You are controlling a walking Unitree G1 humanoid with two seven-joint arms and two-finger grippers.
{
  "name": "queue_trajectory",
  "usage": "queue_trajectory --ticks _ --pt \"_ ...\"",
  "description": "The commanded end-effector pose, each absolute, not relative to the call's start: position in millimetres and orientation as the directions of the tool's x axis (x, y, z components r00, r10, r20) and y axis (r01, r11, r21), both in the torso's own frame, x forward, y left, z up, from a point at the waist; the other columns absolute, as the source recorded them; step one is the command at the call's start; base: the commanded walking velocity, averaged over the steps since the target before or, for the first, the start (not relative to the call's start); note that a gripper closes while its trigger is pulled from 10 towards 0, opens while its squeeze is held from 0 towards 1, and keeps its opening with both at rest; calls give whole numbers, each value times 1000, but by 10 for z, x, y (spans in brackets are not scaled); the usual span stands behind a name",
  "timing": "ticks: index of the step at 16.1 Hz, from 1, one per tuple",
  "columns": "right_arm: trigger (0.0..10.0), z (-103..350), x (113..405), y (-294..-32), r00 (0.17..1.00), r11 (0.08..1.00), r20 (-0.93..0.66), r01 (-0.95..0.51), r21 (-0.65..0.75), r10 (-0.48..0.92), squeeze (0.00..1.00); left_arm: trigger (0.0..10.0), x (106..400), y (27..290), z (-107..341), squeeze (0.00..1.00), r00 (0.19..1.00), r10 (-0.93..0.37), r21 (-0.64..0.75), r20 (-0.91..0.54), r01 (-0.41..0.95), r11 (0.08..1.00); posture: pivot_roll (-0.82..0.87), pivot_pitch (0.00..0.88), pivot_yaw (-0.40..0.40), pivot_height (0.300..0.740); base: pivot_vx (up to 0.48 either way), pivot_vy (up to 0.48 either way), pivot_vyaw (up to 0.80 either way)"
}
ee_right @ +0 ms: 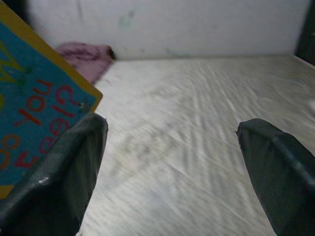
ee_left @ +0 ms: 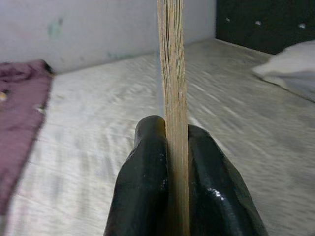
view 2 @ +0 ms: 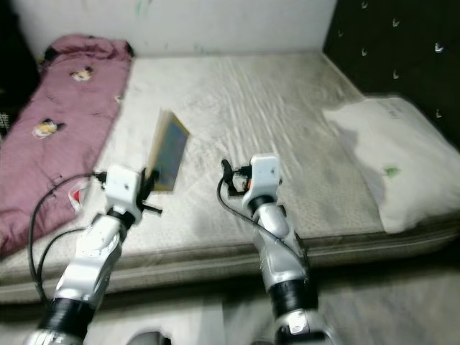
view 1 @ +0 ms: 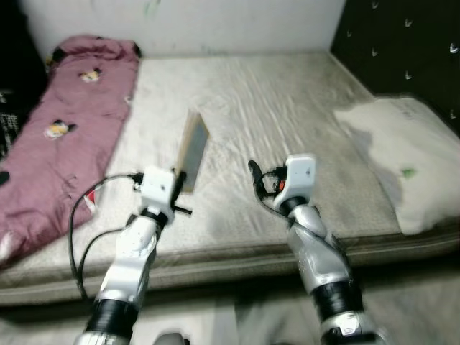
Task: Clean up the room
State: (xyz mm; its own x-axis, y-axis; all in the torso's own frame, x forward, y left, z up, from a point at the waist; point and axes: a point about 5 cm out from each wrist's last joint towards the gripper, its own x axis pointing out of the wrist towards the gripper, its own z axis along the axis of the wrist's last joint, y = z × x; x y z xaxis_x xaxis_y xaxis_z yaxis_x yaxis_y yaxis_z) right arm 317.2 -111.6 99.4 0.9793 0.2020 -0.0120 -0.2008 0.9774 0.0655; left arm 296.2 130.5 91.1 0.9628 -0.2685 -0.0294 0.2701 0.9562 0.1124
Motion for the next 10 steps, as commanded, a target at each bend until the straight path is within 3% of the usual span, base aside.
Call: queue_trajectory --ticks 1,10 --pt "10000 1009 3188 -1125 981 979 -10 -194 65 195 0 10000 2987 1259 1021 0 956 -291 115 23 287 951 76 0 10 740 0 0 0" --pt "10000 1010 3190 -1127 981 979 -9 -194 63 195 0 10000 2997 1327 1051 0 966 -254 71 47 250 966 74 0 10 740 0 0 0"
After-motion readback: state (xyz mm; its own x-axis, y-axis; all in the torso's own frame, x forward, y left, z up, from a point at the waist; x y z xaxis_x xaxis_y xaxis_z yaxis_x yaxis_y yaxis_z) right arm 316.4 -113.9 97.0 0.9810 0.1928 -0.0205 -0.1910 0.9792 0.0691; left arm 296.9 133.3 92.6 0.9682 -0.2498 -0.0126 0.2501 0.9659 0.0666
